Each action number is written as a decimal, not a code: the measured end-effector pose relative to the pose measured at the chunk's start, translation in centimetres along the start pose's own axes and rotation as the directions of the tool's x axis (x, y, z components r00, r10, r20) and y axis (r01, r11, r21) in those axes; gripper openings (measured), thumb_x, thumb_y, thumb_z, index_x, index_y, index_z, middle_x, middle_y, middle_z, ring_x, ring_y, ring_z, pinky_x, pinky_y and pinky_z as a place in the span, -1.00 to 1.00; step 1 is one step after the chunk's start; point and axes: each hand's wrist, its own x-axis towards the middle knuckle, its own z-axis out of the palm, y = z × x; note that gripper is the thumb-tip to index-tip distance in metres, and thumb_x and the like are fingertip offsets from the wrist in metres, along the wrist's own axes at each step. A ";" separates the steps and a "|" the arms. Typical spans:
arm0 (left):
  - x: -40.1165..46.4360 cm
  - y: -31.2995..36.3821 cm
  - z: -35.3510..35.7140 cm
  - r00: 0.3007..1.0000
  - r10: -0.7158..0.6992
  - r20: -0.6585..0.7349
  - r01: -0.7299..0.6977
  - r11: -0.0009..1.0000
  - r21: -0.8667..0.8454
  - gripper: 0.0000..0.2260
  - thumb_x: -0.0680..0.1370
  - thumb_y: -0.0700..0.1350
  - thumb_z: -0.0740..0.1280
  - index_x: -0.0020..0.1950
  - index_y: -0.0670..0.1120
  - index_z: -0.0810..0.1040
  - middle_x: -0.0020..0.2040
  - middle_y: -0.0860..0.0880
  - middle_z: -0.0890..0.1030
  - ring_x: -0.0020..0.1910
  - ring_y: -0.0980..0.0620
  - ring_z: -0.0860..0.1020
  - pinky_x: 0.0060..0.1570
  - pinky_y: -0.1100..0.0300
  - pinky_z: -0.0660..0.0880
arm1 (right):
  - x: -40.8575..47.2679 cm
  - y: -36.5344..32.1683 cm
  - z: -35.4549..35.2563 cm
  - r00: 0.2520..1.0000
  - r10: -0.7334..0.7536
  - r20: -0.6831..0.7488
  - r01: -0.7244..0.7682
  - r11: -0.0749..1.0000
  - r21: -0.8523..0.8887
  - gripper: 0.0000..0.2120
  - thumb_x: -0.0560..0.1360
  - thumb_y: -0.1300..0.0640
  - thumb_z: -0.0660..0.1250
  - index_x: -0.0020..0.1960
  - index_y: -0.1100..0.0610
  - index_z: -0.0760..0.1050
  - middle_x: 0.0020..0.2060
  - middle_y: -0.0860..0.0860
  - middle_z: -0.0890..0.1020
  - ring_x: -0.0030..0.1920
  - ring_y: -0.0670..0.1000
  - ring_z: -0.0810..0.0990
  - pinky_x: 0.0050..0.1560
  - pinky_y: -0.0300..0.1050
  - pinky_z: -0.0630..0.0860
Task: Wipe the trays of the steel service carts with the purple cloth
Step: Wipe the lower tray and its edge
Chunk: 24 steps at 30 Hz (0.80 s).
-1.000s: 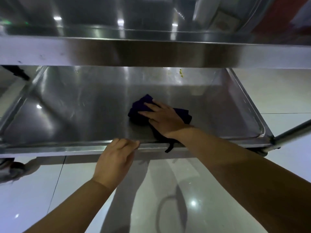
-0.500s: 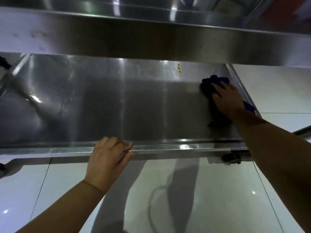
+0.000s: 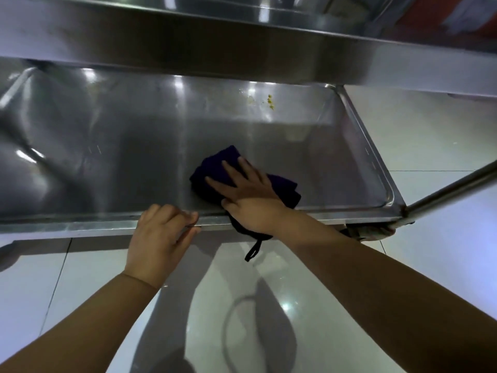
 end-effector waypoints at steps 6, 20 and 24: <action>-0.6 -0.5 -0.4 0.999 -0.024 0.037 0.023 0.999 0.039 -0.44 0.62 0.19 0.02 -0.03 -0.17 0.68 -0.23 -0.11 0.55 -0.21 -0.06 0.41 -0.23 0.12 0.38 | -3.6 4.7 0.0 0.999 -0.048 0.005 0.048 0.995 0.085 -0.51 0.66 -0.01 0.02 0.52 -0.28 -0.03 0.56 -0.16 -0.12 0.52 -0.10 -0.27 0.46 -0.07 -0.22; -0.4 0.3 -0.4 0.998 -0.066 0.019 0.066 0.997 0.035 -0.40 0.60 0.23 0.04 -0.04 -0.21 0.68 -0.18 -0.14 0.60 -0.14 -0.01 0.41 -0.15 0.11 0.40 | -1.7 24.2 -3.4 0.837 0.488 -0.248 -0.496 0.868 0.035 -0.52 0.65 -0.03 0.03 0.55 -0.01 0.13 0.55 0.08 0.14 0.54 0.14 0.03 0.50 0.09 0.03; -0.3 0.1 -0.2 0.998 -0.059 0.017 0.058 0.998 0.031 -0.40 0.60 0.23 0.05 -0.05 -0.22 0.68 -0.19 -0.14 0.60 -0.15 -0.03 0.42 -0.17 0.10 0.41 | -3.1 22.5 -3.2 0.752 0.612 -0.245 -0.600 0.790 0.127 -0.53 0.66 -0.01 0.01 0.56 -0.05 0.09 0.55 0.09 0.11 0.54 0.19 -0.04 0.49 0.13 -0.04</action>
